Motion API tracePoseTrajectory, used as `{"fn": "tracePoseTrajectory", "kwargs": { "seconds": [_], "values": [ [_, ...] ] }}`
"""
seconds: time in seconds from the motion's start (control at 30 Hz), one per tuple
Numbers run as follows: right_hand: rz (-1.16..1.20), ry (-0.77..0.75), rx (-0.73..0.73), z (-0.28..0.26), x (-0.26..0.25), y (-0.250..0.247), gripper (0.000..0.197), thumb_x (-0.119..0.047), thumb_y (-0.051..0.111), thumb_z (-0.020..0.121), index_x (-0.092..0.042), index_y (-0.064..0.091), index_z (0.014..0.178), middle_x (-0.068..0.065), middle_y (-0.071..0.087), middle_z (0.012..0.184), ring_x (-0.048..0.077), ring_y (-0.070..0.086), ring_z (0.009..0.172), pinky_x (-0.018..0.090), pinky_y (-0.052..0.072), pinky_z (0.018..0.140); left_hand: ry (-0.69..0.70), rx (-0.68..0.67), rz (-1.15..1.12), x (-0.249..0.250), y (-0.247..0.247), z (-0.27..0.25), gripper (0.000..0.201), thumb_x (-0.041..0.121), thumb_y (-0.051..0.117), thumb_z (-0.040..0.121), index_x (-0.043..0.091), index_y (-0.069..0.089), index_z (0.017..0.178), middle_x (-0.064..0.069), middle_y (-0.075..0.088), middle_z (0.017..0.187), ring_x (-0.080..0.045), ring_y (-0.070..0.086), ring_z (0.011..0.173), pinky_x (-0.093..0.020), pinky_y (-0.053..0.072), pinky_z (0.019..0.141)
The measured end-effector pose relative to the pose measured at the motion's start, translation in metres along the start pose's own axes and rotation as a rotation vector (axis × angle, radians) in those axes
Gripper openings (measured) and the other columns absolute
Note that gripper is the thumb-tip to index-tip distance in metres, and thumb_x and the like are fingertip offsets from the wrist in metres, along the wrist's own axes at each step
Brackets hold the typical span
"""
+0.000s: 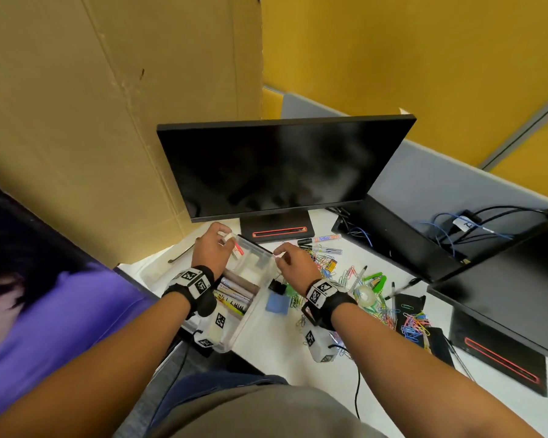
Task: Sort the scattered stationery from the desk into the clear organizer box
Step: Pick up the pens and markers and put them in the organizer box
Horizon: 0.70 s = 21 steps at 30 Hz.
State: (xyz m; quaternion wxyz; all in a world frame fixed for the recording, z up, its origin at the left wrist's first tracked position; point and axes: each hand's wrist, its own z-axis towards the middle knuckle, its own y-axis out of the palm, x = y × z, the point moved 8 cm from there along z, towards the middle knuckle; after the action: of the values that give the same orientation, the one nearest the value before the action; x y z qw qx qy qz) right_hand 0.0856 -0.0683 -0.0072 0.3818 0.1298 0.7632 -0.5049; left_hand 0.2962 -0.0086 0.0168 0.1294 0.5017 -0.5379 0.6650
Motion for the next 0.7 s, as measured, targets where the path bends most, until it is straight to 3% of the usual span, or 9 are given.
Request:
{"fn": "tracePoseTrajectory", "kwargs": {
  "seconds": [0.13,0.33,0.43,0.53,0.6,0.7],
  "values": [
    [-0.039,-0.009,-0.077,-0.014,0.006,0.001,0.023,-0.016,0.055,0.095,-0.022,0.056,0.117,0.008,0.065,0.08,0.017,0.058,0.068,0.024,0.042,0.058,0.031,-0.081,0.032,0.011,0.015,-0.004,0.014,0.019,0.062,0.091,0.023,0.059,0.104,0.001,0.061,0.08,-0.014,0.058,0.07,-0.022,0.042,0.059],
    [-0.044,0.018,-0.109,-0.022,0.018,0.003,0.03,-0.017,0.055,0.096,-0.018,0.053,0.126,0.011,0.067,0.096,0.022,0.063,0.082,0.028,0.047,0.072,0.07,-0.19,0.183,0.011,0.039,-0.008,0.018,0.023,0.068,0.086,0.033,0.057,0.096,0.004,0.061,0.083,-0.019,0.062,0.08,-0.03,0.052,0.072],
    [-0.067,0.054,-0.126,-0.027,0.03,0.004,0.027,-0.019,0.054,0.097,-0.018,0.055,0.124,0.012,0.067,0.095,0.025,0.065,0.083,0.032,0.051,0.074,0.103,-0.212,0.284,0.01,0.043,-0.01,0.017,0.026,0.071,0.084,0.03,0.057,0.093,0.005,0.06,0.083,-0.018,0.06,0.079,-0.03,0.051,0.072],
    [-0.112,0.088,-0.149,-0.034,0.048,0.006,0.024,-0.02,0.053,0.095,-0.02,0.059,0.119,0.011,0.068,0.096,0.026,0.064,0.085,0.035,0.052,0.076,0.196,-0.319,0.467,0.012,0.059,-0.017,0.015,0.032,0.069,0.085,0.031,0.056,0.09,0.008,0.06,0.082,-0.018,0.059,0.083,-0.031,0.048,0.076],
    [-0.142,0.095,-0.183,-0.039,0.057,0.009,0.021,-0.02,0.052,0.096,-0.018,0.061,0.114,0.008,0.069,0.099,0.024,0.063,0.084,0.032,0.052,0.075,0.247,-0.391,0.617,0.01,0.072,-0.02,0.014,0.038,0.067,0.084,0.036,0.055,0.091,0.007,0.062,0.089,-0.022,0.056,0.092,-0.035,0.045,0.085],
    [-0.189,0.105,-0.247,-0.044,0.07,0.017,0.02,-0.018,0.049,0.098,-0.011,0.062,0.112,0.008,0.067,0.099,0.02,0.057,0.079,0.025,0.042,0.065,0.342,-0.469,0.798,0.013,0.087,-0.024,0.015,0.036,0.064,0.088,0.028,0.06,0.1,0.004,0.066,0.096,-0.022,0.057,0.098,-0.034,0.037,0.091]
  ]
}}
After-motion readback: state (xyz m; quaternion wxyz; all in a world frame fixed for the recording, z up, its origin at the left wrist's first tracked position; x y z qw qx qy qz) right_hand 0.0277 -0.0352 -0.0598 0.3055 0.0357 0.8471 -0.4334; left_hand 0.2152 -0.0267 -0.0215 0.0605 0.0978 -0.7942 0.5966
